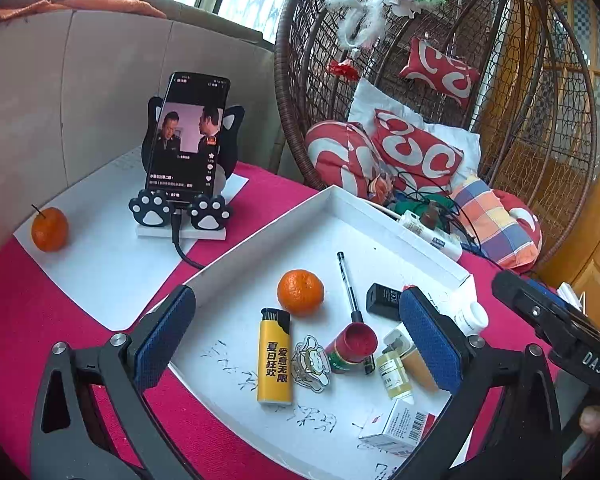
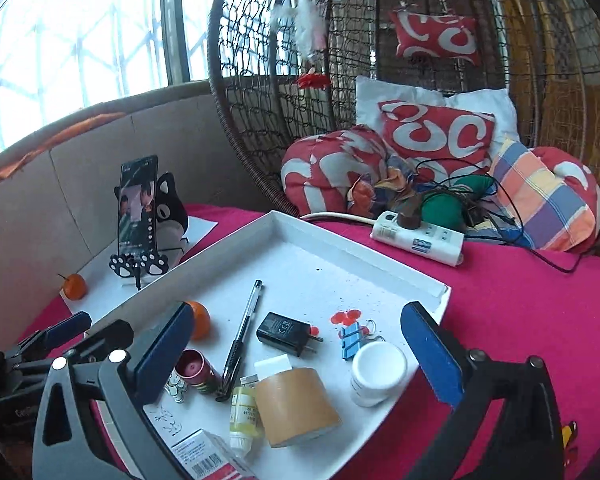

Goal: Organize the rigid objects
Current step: 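Lower the badge and white plug into the white tray and open both grippers, then move the right gripper to the red lighter while the left approaches the yellow lighter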

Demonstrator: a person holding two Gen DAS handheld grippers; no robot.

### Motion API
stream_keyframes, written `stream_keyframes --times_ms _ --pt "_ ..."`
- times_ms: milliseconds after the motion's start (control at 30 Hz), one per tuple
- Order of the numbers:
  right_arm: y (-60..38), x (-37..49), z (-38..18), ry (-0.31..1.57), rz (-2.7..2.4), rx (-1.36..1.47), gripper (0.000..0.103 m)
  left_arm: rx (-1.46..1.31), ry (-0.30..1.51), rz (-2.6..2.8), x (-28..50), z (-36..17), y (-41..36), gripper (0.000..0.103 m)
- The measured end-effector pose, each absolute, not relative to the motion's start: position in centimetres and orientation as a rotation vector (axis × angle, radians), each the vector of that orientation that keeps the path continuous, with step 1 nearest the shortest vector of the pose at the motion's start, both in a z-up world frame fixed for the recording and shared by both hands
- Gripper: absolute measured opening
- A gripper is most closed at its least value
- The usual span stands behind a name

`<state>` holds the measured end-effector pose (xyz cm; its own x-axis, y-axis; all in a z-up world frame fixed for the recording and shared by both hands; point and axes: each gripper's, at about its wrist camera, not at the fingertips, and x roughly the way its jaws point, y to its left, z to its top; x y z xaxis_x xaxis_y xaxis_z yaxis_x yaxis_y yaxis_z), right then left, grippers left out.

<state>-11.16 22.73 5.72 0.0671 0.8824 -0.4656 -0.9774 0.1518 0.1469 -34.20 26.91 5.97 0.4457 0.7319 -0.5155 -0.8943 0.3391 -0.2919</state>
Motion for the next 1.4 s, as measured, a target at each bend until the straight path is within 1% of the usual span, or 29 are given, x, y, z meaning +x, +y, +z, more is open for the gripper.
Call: stream_keyframes --times_ms 300,567,1400 --pt "17.4 -10.6 6.4 0.461 1.408 -0.189 0.103 -0.561 0.337 1.038 -32.3 6.7 25.1 0.103" --pt "13.1 -6.5 7.5 0.447 1.318 -0.085 0.103 -0.517 0.383 0.990 -29.8 7.2 24.0 0.103" --pt "4.0 5.0 2.7 0.610 0.972 0.016 0.103 -0.408 0.520 0.825 -23.4 6.8 20.4 0.103"
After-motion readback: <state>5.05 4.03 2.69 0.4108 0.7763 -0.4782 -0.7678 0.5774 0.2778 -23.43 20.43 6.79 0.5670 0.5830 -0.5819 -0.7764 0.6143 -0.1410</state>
